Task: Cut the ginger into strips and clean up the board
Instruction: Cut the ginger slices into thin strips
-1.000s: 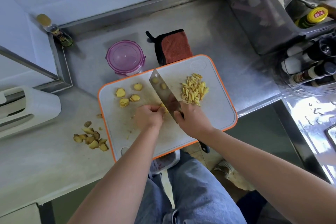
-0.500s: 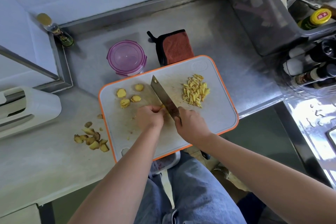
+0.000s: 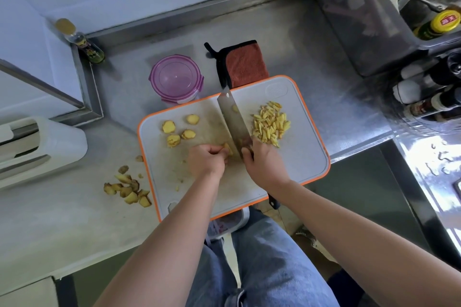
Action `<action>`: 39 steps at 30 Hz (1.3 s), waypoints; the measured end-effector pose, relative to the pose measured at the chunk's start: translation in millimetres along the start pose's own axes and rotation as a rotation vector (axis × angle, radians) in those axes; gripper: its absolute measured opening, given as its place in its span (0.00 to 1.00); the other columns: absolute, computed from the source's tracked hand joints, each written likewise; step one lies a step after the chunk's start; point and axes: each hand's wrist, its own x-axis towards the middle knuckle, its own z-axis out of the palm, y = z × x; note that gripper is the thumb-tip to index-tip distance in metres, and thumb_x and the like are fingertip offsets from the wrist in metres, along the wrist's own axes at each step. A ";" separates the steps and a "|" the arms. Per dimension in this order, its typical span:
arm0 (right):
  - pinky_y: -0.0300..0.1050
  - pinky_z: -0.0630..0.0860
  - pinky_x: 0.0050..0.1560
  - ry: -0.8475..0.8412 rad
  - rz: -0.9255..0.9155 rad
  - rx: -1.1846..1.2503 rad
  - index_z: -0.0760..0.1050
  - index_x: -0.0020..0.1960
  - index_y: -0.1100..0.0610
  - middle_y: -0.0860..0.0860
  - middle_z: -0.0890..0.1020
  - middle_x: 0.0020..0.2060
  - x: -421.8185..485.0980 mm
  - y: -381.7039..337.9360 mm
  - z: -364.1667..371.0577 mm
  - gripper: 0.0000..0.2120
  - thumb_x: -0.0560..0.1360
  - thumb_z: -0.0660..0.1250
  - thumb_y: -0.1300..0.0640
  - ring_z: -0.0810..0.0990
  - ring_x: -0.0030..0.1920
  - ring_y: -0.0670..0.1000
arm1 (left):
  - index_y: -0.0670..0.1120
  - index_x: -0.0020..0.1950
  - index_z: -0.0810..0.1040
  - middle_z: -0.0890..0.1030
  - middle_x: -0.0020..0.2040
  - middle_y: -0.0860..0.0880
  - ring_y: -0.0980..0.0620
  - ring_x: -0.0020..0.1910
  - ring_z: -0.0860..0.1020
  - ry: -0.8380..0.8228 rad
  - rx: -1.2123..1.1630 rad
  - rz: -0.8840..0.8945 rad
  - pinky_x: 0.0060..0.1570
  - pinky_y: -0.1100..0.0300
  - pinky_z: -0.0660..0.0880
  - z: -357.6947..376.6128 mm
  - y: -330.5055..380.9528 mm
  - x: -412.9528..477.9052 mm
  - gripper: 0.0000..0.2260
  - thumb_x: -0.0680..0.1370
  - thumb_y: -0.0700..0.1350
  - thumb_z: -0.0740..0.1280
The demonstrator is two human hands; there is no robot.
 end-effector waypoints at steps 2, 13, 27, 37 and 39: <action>0.48 0.68 0.30 -0.009 -0.027 0.004 0.71 0.49 0.62 0.53 0.72 0.29 -0.8 2.1 -5.0 0.09 0.80 0.59 0.56 0.73 0.32 0.57 | 0.47 0.33 0.79 0.81 0.30 0.48 0.49 0.30 0.81 -0.007 -0.008 0.000 0.41 0.51 0.82 -0.1 -1.3 0.6 0.09 0.72 0.39 0.75; 0.48 0.70 0.34 -0.125 -0.048 -0.063 0.65 0.44 0.57 0.57 0.75 0.36 -8.1 -5.0 -9.1 0.08 0.80 0.58 0.55 0.74 0.37 0.58 | 0.47 0.33 0.79 0.80 0.30 0.46 0.50 0.27 0.78 -0.002 -0.022 0.014 0.39 0.51 0.82 0.2 -4.2 0.8 0.10 0.73 0.37 0.74; 0.46 0.65 0.34 -0.171 0.029 -0.116 0.64 0.44 0.57 0.54 0.71 0.36 -12.4 -5.4 5.7 0.09 0.81 0.55 0.54 0.71 0.36 0.57 | 0.53 0.31 0.78 0.83 0.35 0.49 0.46 0.41 0.83 0.024 0.065 0.045 0.48 0.51 0.80 2.3 -2.1 2.0 0.12 0.71 0.41 0.75; 0.50 0.72 0.37 -0.030 0.016 0.020 0.72 0.48 0.62 0.57 0.78 0.38 0.8 -10.1 3.6 0.10 0.80 0.58 0.54 0.75 0.39 0.58 | 0.46 0.35 0.80 0.82 0.33 0.46 0.48 0.32 0.81 -0.008 -0.071 -0.030 0.43 0.49 0.82 -0.4 -3.6 1.0 0.08 0.72 0.38 0.75; 0.47 0.67 0.34 -0.005 0.010 0.055 0.69 0.43 0.59 0.56 0.74 0.34 -3.2 -8.5 -0.8 0.09 0.80 0.59 0.56 0.72 0.36 0.57 | 0.45 0.36 0.80 0.82 0.33 0.47 0.51 0.30 0.80 -0.006 -0.088 -0.027 0.42 0.51 0.82 -1.0 -3.3 -1.2 0.07 0.72 0.37 0.74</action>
